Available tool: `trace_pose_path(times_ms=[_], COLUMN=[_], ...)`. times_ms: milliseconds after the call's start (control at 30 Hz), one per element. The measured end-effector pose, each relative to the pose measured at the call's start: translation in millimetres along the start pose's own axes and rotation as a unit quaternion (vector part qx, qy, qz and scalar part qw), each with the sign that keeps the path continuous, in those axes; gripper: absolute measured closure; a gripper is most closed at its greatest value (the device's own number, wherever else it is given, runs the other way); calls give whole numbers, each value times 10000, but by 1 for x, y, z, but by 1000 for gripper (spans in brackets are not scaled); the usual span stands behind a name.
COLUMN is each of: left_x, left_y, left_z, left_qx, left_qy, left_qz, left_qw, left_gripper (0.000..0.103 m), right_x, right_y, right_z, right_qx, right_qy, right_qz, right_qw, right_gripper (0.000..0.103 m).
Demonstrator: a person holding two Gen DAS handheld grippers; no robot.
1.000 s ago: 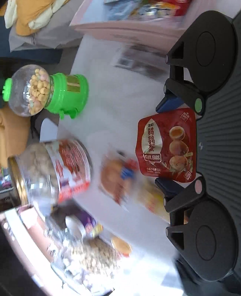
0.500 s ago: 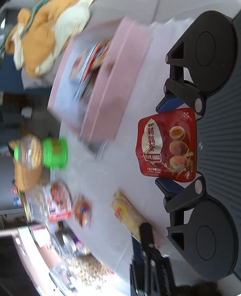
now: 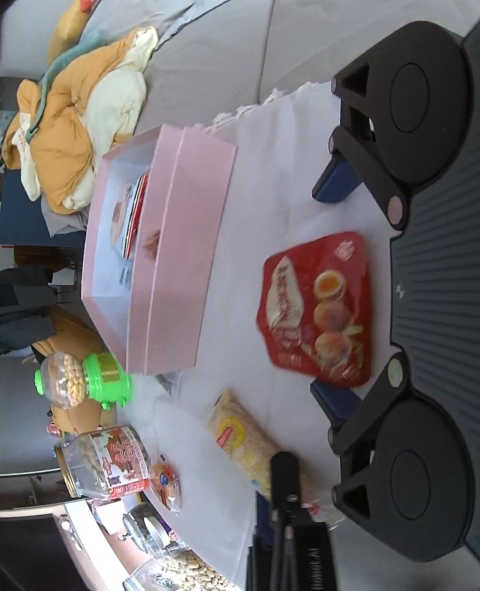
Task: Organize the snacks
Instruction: 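Lift rice-cracker stick with left tool while right tool lifts red egg pouch, then drop rice-cracker stick into pink box with left tool while right tool drops red pouch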
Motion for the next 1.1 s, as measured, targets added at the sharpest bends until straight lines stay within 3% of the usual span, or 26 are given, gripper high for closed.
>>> trace_pose_path(times_ms=[133, 367, 800, 900, 967, 1033, 1100], left_x=[-5, -17, -15, -14, -13, -13, -13], left_y=[-3, -3, -2, -3, -3, -3, -3], left_z=[-2, -5, -7, -7, -7, -6, -6], left_qx=[-210, -415, -438, -430, -426, -426, -429], left_qy=[-7, -577, -558, -519, -499, -499, -522], left_qz=[112, 356, 317, 281, 268, 273, 292], left_qw=[9997, 9968, 9970, 9973, 9975, 9975, 9973], left_gripper=[69, 68, 68, 68, 68, 68, 68], right_x=[-9, -8, -6, -2, -1, 4, 5], right_y=[6, 5, -3, -12, -14, -9, -2], right_z=[-3, -6, 1, 11, 16, 18, 18], right_qx=[12, -147, -69, 50, 81, 82, 159], right_qy=[15, 27, -52, 141, 130, 222, 153], right_qz=[-85, -155, -112, 111, 106, 170, 255], right_qw=[10000, 9998, 9999, 9998, 9998, 9996, 9994], right_gripper=[0, 0, 0, 0, 3, 24, 25])
Point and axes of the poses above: each gripper's, at about its wrist camera, not at the fingertips, and y roughly against the way its jaws point, x to its left, z to its top, the point moved 4 cm from there along -y, roughly the way its jaws point, and after that the axes turned 11 degrees about z, right-handed, at the moved point
